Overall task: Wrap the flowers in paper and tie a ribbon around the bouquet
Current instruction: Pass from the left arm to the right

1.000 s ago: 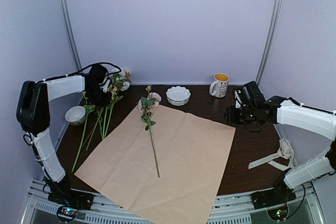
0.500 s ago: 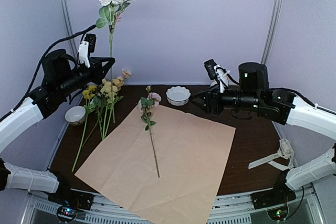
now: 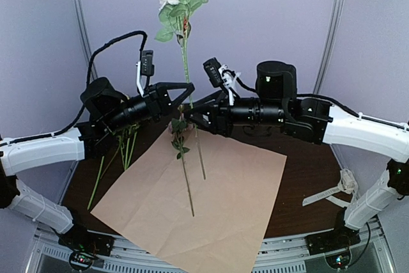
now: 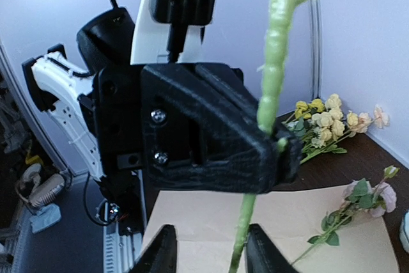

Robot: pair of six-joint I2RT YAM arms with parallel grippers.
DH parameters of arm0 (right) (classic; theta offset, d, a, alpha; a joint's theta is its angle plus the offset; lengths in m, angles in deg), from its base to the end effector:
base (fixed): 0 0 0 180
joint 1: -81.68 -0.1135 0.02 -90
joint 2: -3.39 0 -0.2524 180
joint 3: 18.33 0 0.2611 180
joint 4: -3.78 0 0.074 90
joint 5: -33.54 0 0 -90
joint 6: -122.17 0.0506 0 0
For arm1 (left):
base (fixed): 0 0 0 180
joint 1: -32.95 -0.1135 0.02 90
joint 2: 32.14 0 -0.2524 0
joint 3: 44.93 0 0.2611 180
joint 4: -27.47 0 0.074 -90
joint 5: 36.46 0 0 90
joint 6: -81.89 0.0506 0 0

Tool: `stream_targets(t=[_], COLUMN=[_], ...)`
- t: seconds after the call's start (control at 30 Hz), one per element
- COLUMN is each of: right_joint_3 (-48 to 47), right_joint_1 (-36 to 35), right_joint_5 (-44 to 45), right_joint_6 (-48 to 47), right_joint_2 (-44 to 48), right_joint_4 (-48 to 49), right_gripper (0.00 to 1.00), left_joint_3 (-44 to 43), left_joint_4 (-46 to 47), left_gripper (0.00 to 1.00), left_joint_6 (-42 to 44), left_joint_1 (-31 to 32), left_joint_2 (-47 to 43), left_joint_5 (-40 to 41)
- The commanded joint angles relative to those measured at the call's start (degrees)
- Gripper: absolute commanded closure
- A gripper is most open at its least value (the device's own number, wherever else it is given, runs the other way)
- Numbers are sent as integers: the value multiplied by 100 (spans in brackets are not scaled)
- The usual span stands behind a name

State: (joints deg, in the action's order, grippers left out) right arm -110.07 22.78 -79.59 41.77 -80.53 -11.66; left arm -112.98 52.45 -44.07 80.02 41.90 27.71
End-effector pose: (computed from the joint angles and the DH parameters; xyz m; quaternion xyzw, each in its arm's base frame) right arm 0.1748 0.3283 0.3840 -0.4275 0.6150 0.4878 0.4484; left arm 0.2041 -0.2517 0.3678 0.2359 0.5458 -0.6231 0.5081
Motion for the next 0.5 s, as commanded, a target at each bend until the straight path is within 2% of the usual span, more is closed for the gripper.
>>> stream_targets(t=[0.0, 0.07, 0.27, 0.3, 0.37, 0.4, 0.47], right_joint_3=[22, 137, 185, 152, 44, -16, -68], right_joint_1=[9, 14, 48, 64, 177, 271, 430], right_joint_5=[213, 397, 829, 877, 913, 911, 925], right_joint_6=[57, 141, 380, 512, 870, 1113, 1638], right_joint_2=[84, 147, 186, 156, 51, -20, -234], right_joint_4=[79, 161, 85, 15, -238, -413, -838], right_gripper=[82, 100, 100, 100, 100, 100, 100], left_joint_3=[-182, -200, -228, -260, -358, -423, -641], left_joint_4=[842, 789, 536, 310, -474, -1063, -2393], left_gripper=[100, 100, 100, 96, 31, 6, 2], left_joint_6=[-334, -354, -271, -207, 25, 238, 789], left_joint_1=[99, 101, 118, 114, 77, 45, -70], left_joint_2=[54, 66, 36, 13, -125, -244, -457], left_joint_5=[-327, -356, -259, -130, 419, 808, 1725])
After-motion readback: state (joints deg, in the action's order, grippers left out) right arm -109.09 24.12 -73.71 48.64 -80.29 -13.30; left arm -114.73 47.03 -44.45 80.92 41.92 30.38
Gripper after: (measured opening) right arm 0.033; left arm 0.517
